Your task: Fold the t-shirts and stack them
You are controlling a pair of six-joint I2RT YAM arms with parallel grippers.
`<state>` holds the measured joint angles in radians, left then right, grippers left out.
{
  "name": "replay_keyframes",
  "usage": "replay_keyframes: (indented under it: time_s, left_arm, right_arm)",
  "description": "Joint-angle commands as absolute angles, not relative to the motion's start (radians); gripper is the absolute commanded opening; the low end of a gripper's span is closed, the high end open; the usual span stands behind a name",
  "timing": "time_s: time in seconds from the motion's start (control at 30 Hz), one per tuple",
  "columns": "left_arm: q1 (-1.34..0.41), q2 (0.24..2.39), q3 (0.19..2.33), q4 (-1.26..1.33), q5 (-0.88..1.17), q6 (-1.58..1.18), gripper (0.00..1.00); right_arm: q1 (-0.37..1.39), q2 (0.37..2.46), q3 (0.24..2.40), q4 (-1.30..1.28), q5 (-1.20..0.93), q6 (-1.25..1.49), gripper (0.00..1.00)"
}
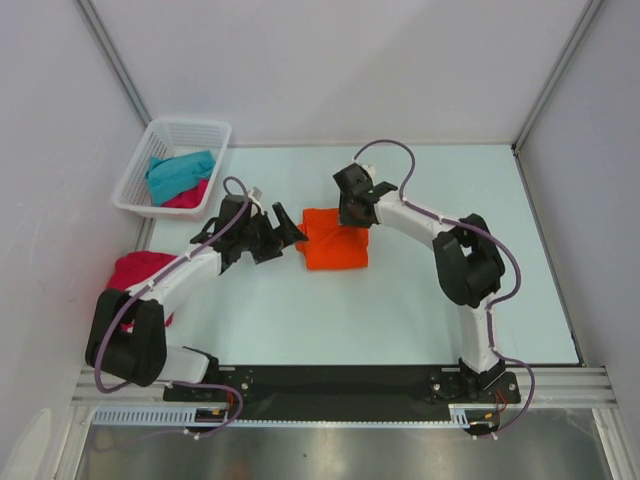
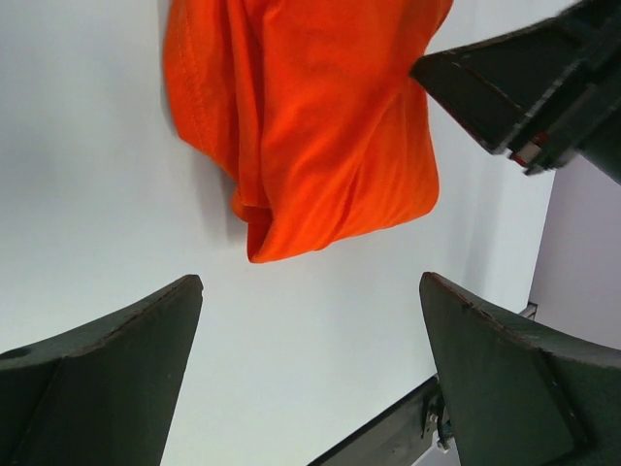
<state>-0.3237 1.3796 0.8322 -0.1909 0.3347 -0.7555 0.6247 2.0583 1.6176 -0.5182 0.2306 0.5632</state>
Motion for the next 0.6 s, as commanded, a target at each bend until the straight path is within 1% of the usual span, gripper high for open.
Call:
replay_keyframes:
  time_s: [0.0,0.03,0.1,0.17,0.27,0.37,0.4,0.47,0.5,0.53,0.57]
  left_arm:
    - [-0.321,1.252,0.854,-0.187,0.304,-0.715,0.99]
    - [-0.324,1.221,0.857,-0.186,0.292,-0.709,0.99]
    - [-0.325,1.1,0.865,-0.181,0.267,-0.689,1.0]
    - [-0.325,0.981,0.896,-0.193,0.25,-0.669,0.99]
    - [-0.325,0.873,0.98,-0.28,0.265,-0.652,1.0]
    - [-0.325,0.827,1.035,-0.397,0.278,-0.661,0.99]
    - [-0.327,0.796,1.037,-0.423,0.287,-0.664,0.99]
    - [-0.327,0.753,1.013,-0.481,0.288,-0.664,1.0]
    - [-0.327,0.711,0.996,-0.492,0.279,-0.666,0.99]
    - [-0.327,0.692,0.958,-0.5,0.273,-0.663,0.99]
    - [-0.327,0.678,0.939,-0.514,0.267,-0.66,0.99]
  right_arm:
    - [0.684,1.815,1.671,-0.546,0.337,0.555,0.43]
    - [0.699,1.749,1.671,-0.551,0.359,0.56,0.43]
    - [0.747,1.686,1.677,-0.571,0.37,0.581,0.44]
    - [0.785,1.602,1.686,-0.584,0.344,0.61,0.45]
    - [0.839,1.507,1.706,-0.571,0.23,0.689,0.46]
    - [0.923,1.43,1.741,-0.542,0.216,0.755,0.47]
    - [0.99,1.408,1.741,-0.505,0.221,0.77,0.46]
    - [1.099,1.341,1.723,-0.467,0.346,0.766,0.45]
    - [1.223,1.321,1.712,-0.431,0.413,0.755,0.45]
    - [1.276,1.298,1.679,-0.408,0.542,0.735,0.45]
    - [1.323,1.278,1.658,-0.361,0.599,0.724,0.45]
